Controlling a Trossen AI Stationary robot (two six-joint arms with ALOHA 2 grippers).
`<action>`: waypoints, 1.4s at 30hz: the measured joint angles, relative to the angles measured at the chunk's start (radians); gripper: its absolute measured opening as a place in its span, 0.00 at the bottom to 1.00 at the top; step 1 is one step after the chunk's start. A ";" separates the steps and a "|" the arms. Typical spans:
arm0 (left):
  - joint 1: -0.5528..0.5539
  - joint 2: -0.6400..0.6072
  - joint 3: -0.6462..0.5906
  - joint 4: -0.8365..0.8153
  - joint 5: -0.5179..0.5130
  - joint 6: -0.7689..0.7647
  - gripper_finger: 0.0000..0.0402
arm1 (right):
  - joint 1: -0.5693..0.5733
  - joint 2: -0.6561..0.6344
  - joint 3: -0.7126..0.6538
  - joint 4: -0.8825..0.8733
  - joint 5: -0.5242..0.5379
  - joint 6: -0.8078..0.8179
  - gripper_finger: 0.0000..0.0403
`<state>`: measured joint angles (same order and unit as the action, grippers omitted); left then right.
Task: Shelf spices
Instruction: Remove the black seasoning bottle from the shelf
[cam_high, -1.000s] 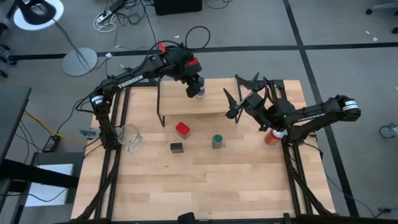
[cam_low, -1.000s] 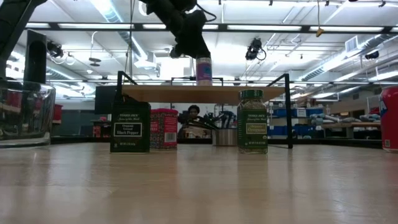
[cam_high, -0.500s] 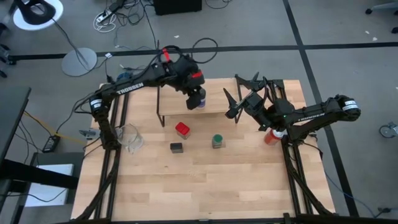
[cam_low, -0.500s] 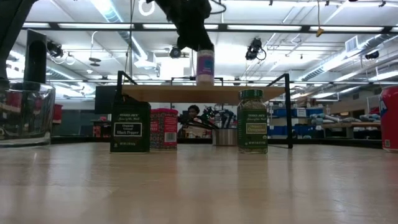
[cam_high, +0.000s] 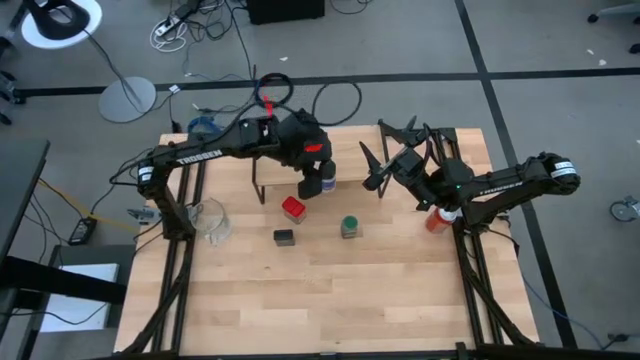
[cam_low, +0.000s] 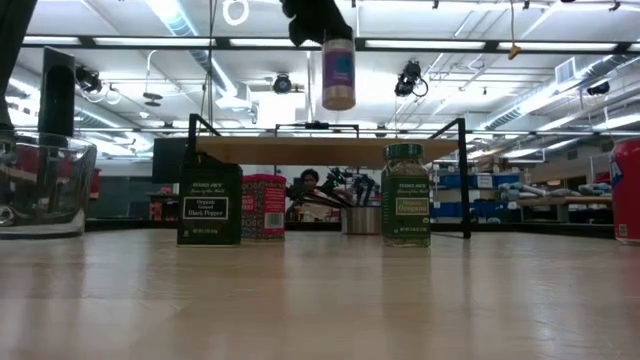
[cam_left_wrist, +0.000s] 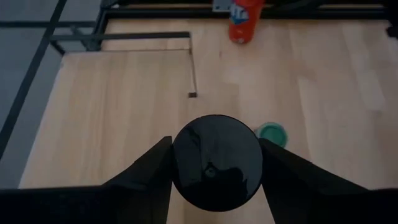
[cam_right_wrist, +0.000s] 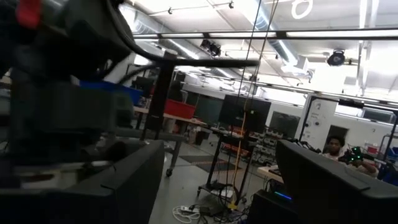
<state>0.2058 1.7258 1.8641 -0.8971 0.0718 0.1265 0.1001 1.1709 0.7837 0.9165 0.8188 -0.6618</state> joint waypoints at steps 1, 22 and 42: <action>-0.010 -0.001 0.000 0.003 0.000 0.000 0.49 | 0.000 0.000 0.000 0.000 0.001 -0.004 0.76; -0.256 -0.006 0.000 -0.023 -0.129 -0.048 0.49 | 0.000 0.000 0.000 0.000 0.004 -0.014 0.76; -0.450 -0.006 -0.002 -0.022 -0.194 -0.136 0.49 | 0.002 0.000 0.000 0.001 0.003 -0.014 0.76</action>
<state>-0.2444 1.7195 1.8622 -0.9194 -0.1219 -0.0098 0.1020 1.1709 0.7837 0.9176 0.8219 -0.6762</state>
